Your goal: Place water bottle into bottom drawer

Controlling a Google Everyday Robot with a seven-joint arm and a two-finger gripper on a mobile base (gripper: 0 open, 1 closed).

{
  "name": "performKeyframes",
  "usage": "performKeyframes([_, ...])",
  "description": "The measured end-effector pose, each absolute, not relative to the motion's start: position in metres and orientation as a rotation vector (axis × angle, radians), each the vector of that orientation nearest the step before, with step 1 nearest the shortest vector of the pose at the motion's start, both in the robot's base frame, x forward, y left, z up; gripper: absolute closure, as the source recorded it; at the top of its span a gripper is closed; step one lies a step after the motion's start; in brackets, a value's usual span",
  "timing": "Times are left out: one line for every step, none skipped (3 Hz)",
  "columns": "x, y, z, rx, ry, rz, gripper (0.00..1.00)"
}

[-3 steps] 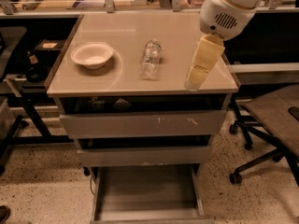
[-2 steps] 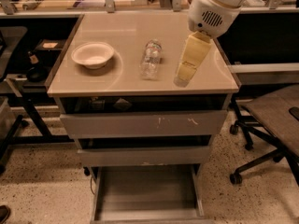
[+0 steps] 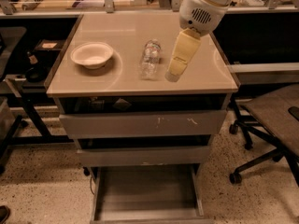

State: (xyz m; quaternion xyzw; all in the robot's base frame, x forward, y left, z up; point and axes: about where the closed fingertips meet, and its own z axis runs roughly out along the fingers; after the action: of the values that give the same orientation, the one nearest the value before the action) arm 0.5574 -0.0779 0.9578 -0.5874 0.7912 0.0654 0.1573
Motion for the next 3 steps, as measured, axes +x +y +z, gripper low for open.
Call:
performKeyframes([0.571,-0.076,0.949,-1.583,2.305,0.246,0.0])
performKeyframes([0.591,-0.074,0.938,-1.463,2.373,0.334,0.0])
performKeyframes([0.609,-0.074,0.93,-1.386,2.422,0.392,0.0])
